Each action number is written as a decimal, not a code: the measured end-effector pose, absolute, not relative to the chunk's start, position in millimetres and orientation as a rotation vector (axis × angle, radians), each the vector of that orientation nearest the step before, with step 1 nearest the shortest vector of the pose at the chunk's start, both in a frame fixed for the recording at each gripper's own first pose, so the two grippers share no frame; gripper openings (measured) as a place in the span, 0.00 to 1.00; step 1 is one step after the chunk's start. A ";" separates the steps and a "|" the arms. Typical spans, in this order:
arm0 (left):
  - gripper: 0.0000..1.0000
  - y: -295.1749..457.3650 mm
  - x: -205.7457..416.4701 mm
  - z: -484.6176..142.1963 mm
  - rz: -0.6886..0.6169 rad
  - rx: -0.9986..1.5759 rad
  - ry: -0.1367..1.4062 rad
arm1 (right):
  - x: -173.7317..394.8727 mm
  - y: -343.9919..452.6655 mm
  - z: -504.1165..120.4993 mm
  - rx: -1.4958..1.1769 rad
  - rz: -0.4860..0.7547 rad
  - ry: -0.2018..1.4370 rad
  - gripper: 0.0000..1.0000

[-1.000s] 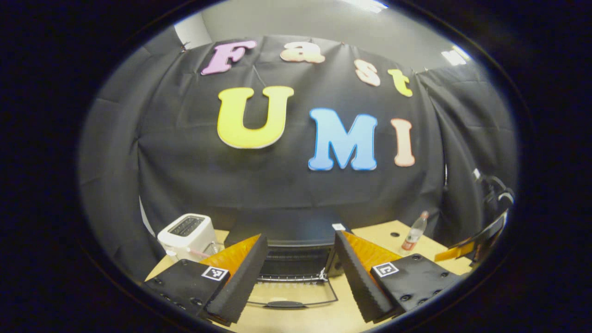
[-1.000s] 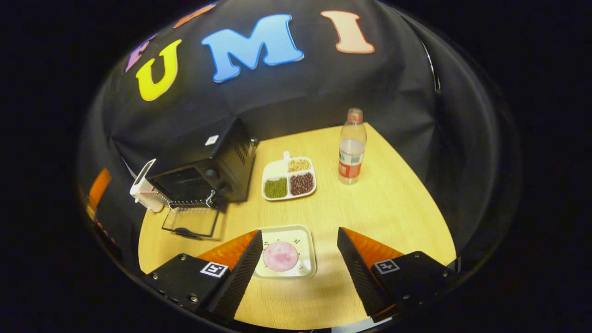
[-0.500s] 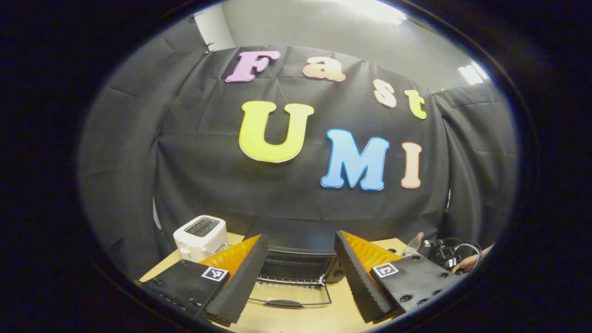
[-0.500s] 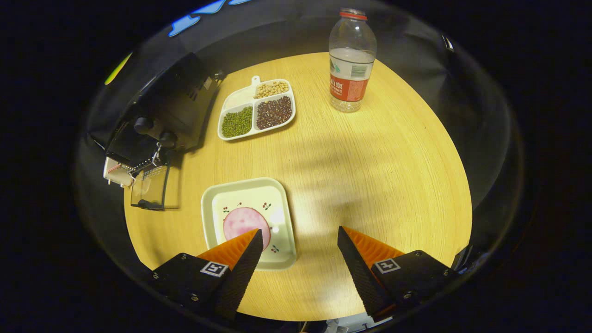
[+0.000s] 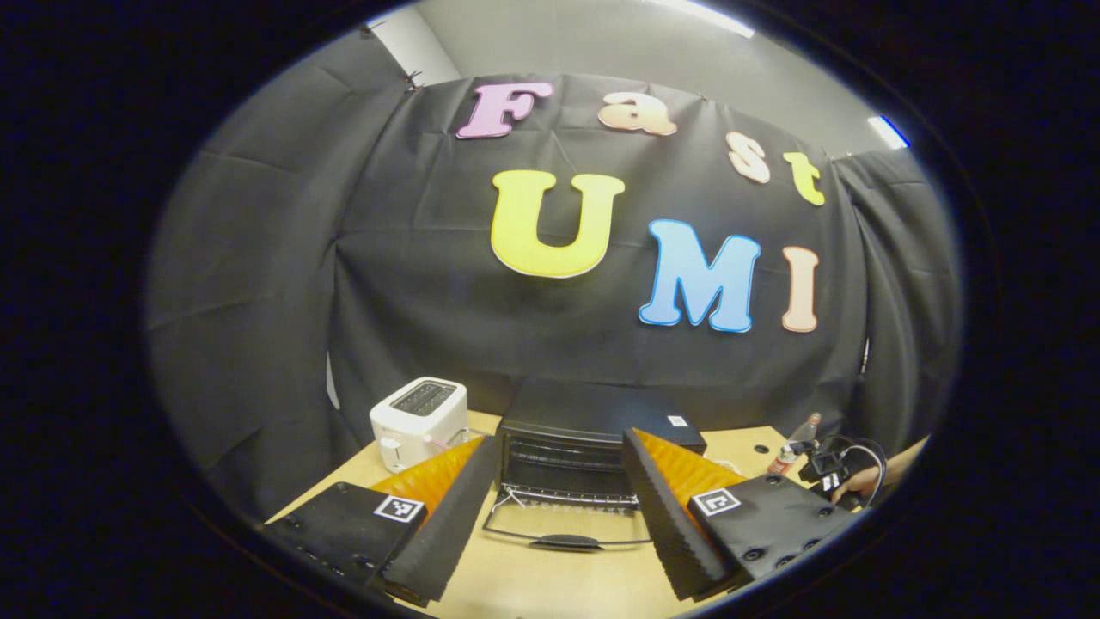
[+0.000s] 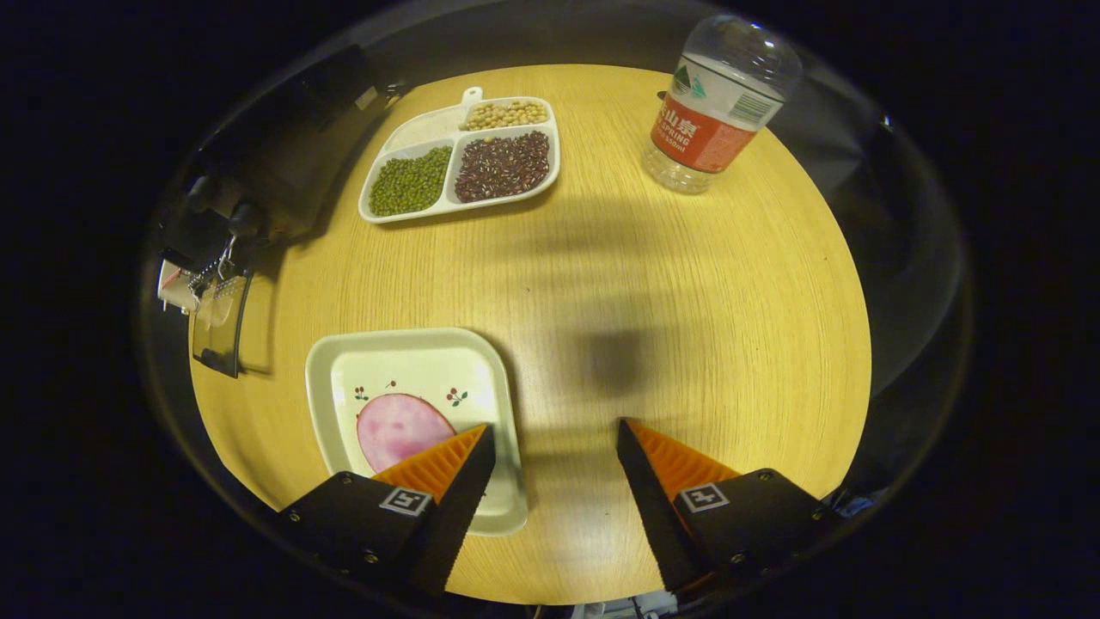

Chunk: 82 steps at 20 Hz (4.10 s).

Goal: Open the electric oven with the left hand, put the food in, and close the electric oven.

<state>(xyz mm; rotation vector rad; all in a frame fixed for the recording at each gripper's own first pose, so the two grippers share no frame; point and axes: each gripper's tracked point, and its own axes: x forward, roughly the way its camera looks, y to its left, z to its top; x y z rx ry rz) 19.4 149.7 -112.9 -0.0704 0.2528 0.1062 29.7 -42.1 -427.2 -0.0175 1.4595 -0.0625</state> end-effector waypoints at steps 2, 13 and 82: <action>1.00 149.8 19.5 -114.4 0.107 -0.078 0.254 | 28.4 -32.8 -427.1 -0.032 0.002 1.460 0.81; 0.91 144.5 22.6 -105.4 0.062 -0.051 0.238 | 16.2 -18.4 -427.9 0.408 0.111 1.463 0.00; 0.98 279.7 7.1 -103.9 0.116 -0.056 0.252 | 197.8 322.1 -371.9 1.329 -0.336 0.815 0.18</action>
